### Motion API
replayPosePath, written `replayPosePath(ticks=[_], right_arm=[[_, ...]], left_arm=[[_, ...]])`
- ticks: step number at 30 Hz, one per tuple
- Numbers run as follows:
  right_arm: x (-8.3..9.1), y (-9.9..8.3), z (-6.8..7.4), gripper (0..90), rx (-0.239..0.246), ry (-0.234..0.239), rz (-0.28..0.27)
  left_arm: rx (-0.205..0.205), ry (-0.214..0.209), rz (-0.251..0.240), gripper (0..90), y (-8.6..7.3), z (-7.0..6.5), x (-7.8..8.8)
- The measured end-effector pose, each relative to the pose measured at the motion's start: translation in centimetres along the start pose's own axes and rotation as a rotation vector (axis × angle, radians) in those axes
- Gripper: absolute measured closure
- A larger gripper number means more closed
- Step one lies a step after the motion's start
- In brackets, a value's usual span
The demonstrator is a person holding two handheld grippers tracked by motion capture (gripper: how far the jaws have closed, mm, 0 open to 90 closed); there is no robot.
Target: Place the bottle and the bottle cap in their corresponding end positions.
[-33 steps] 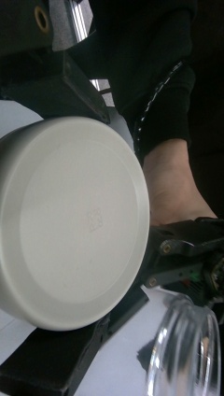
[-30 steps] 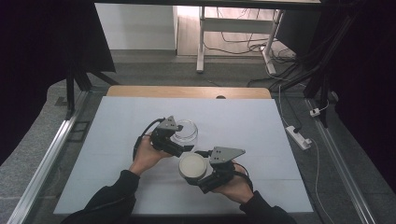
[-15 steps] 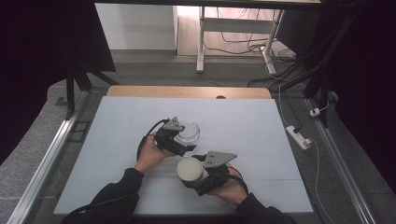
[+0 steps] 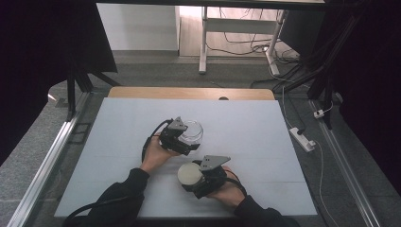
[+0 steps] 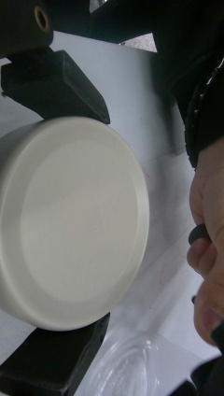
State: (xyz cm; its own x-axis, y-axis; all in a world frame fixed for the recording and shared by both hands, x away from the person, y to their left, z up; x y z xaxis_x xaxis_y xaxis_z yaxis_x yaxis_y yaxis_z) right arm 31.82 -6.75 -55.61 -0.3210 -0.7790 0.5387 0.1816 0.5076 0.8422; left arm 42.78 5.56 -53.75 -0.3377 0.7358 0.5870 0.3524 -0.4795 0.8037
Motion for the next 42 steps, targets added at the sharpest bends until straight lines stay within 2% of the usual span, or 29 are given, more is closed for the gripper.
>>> replayPosePath(ticks=[8, 20, 26, 31, 36, 42], right_arm=[[-0.5, -0.5, -0.5, 6.9, -0.022, -0.02, 0.041], [-1.0, -0.8, -0.5, 6.7, -0.018, -0.027, 0.112], [-1.0, -0.9, -0.7, 6.6, -0.03, -0.046, 0.12], [-1.0, -0.9, -0.7, 4.8, -0.026, -0.046, 0.121], [-1.0, -0.9, -0.7, 3.3, -0.03, -0.042, 0.123], [-1.0, -0.9, -0.6, 1.3, -0.027, -0.034, 0.117]], left_arm=[[0.004, -0.004, 0.005, 7.3, -0.2, 0.2, -0.7], [-0.013, 0.01, 0.008, 7.2, -0.5, 0.2, -1.4], [-0.028, 0.008, 0.012, 6.9, -0.5, 0.2, -1.4], [-0.013, -0.004, 0.013, 6.7, -0.6, 0.4, -1.4], [-0.018, 0.01, 0.016, 6.1, -0.5, 0.2, -1.4], [-0.008, -0.01, 0.016, 1.3, -0.5, 0.2, -1.3]])
Point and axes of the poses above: each handheld gripper's, and its own axes: x roughly backward along the jaws, y roughly out of its top, z roughly to its left, the point moved 5 cm from there along -x, roughly forward along the jaws, and after that the axes turned 6 degrees about -y, right-handed, at the moved point
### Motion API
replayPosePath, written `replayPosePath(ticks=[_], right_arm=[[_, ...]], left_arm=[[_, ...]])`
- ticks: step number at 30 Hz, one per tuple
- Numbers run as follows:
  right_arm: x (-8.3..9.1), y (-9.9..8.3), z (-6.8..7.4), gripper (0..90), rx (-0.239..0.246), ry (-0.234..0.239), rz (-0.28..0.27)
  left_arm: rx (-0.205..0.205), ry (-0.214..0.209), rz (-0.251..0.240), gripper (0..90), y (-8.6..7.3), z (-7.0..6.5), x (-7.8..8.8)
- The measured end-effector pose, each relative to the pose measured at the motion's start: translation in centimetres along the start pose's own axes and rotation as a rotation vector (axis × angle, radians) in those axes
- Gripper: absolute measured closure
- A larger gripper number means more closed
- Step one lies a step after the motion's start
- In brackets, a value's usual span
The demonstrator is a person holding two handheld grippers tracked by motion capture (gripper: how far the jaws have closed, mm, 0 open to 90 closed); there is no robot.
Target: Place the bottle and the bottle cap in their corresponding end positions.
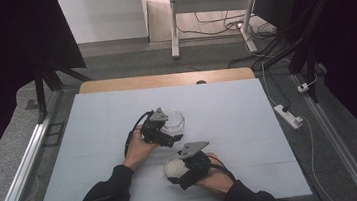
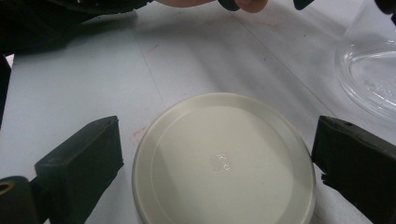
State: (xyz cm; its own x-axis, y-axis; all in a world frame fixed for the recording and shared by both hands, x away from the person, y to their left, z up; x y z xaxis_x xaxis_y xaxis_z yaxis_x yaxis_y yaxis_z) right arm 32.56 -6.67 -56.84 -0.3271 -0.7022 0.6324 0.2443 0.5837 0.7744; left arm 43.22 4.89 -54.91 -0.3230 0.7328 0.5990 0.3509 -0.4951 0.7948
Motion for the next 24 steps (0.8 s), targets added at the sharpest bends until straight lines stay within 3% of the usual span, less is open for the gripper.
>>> replayPosePath(ticks=[24], right_arm=[[1.4, 0.6, -0.2, 0.1, -0.022, 0.029, -0.048]], left_arm=[[0.023, -0.008, -0.021, 0.0, -0.5, -0.3, 2.5]])
Point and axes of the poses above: each handheld gripper's, and its own axes: x roughly backward along the jaws, y roughly out of its top, z roughly to its left, the point moved 5 cm from there along -x, roughly forward along the jaws, and after that the axes turned 6 degrees about -y, right-handed, at the moved point
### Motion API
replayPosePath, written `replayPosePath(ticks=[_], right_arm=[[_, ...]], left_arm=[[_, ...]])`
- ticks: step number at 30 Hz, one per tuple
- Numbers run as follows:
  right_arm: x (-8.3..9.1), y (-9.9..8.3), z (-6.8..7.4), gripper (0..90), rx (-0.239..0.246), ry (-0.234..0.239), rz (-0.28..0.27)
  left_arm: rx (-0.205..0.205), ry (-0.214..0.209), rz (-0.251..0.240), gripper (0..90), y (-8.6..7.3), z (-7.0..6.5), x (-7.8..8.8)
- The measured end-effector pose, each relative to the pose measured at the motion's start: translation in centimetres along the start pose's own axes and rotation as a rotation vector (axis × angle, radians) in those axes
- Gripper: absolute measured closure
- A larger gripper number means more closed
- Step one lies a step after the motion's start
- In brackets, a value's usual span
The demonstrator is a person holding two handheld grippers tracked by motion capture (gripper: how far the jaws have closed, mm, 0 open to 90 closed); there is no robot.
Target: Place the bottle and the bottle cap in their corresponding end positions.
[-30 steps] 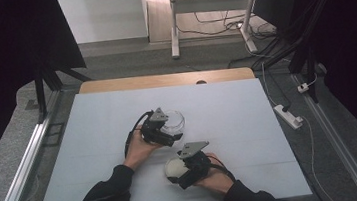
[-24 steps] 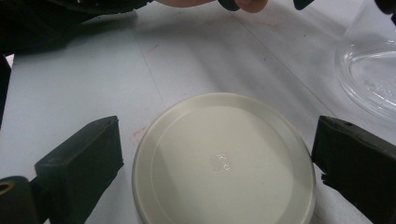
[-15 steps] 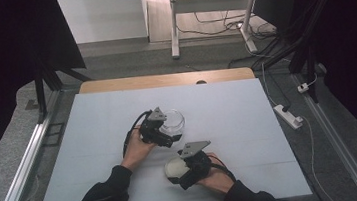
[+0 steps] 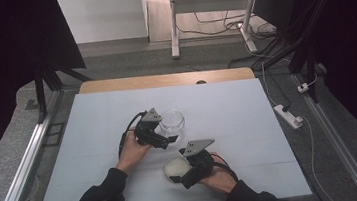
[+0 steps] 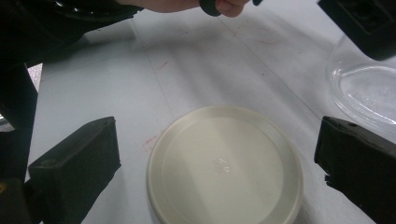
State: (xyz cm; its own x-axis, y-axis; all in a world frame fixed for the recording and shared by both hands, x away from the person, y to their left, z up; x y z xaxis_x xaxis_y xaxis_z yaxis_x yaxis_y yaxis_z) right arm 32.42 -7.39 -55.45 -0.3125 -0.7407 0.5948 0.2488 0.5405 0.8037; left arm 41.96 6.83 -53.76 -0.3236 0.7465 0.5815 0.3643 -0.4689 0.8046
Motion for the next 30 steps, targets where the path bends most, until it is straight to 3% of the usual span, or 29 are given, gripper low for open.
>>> replayPosePath(ticks=[7, 12, 16, 30], right_arm=[[0.7, 0.3, 0.1, 0.0, -0.015, 0.009, -0.018], [1.1, 0.4, 0.0, 0.0, -0.017, 0.006, -0.025], [1.5, 0.5, -0.1, 0.0, -0.026, -0.002, -0.034], [2.7, 0.8, -0.2, 0.0, -0.022, -0.035, -0.044]], left_arm=[[0.002, -0.004, 0.012, 0.0, -0.4, -0.3, 0.9], [0.026, -0.009, -0.002, 0.0, -0.6, -0.4, 1.9], [0.044, -0.05, -0.025, 0.0, -0.7, -0.8, 2.6], [0.037, -0.081, -0.027, 0.0, -1.1, -2.7, 4.6]])
Point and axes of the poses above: each handheld gripper's, and its own axes: x roughly backward along the jaws, y roughly out of its top, z roughly to its left, the point moved 5 cm from there along -x, roughly forward along the jaws, and after that the axes turned 6 degrees about -y, right-handed, at the moved point
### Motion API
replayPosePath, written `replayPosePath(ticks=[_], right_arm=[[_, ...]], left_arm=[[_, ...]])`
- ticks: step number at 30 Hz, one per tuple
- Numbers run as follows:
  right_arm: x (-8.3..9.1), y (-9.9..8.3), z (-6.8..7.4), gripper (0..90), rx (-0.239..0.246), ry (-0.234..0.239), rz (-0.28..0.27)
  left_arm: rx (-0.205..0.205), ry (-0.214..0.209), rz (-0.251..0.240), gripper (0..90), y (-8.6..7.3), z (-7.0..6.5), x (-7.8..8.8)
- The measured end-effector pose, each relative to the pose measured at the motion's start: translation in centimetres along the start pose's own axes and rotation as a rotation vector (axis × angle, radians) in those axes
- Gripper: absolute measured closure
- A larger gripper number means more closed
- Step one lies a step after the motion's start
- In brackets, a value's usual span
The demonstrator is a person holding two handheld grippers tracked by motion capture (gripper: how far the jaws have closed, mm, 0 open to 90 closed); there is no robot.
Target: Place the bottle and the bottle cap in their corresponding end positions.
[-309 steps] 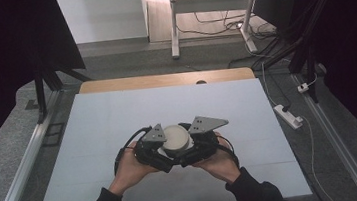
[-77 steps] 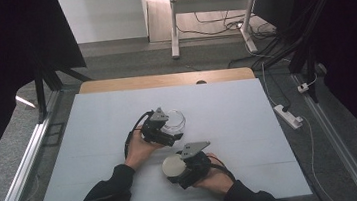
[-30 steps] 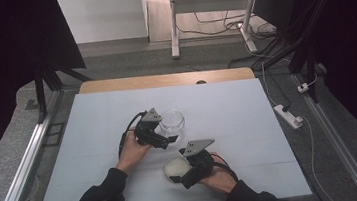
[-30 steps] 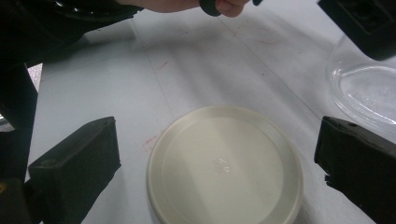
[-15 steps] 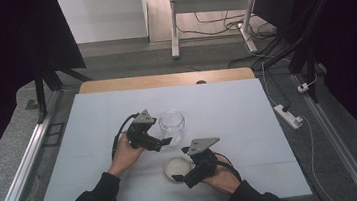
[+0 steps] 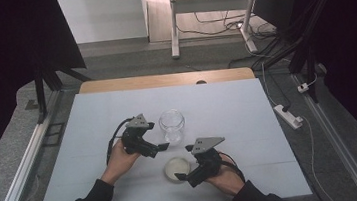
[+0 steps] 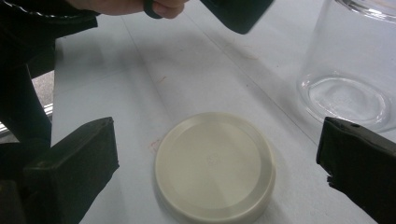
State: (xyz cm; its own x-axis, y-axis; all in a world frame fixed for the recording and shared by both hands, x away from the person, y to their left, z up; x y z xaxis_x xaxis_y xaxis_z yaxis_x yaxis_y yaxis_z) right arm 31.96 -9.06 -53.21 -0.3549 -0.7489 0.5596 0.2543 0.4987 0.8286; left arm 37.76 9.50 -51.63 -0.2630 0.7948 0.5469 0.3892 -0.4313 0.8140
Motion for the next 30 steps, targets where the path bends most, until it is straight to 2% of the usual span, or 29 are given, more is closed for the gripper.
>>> replayPosePath(ticks=[10, 15, 22, 30], right_arm=[[1.0, 0.0, 0.0, 0.0, -0.002, -0.016, -0.005], [1.6, -0.1, -0.2, 0.0, -0.013, -0.031, -0.004], [2.4, -0.4, -0.4, 0.0, -0.032, -0.044, -0.002], [3.8, -0.8, -0.9, 0.0, -0.061, -0.077, -0.019]], left_arm=[[-0.015, -0.01, -0.015, 0.0, -0.7, -1.5, 1.3], [-0.039, -0.008, -0.016, 0.4, -1.2, -2.3, 1.9], [-0.015, -0.039, -0.043, 0.0, -1.7, -3.3, 2.9], [-0.008, -0.032, -0.049, 0.0, -2.5, -4.5, 4.2]])
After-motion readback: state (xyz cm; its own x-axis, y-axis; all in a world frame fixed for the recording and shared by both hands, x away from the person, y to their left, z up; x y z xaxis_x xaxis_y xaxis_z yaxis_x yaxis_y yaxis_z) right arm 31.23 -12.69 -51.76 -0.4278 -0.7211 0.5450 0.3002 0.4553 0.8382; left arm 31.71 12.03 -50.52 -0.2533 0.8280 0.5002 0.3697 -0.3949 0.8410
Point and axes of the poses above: each handheld gripper's, and its own axes: x roughly backward along the jaws, y roughly out of its top, z roughly to its left, the point moved 5 cm from there along -x, roughly forward along the jaws, and after that the axes turned 6 degrees about -y, right-handed, at the moved point
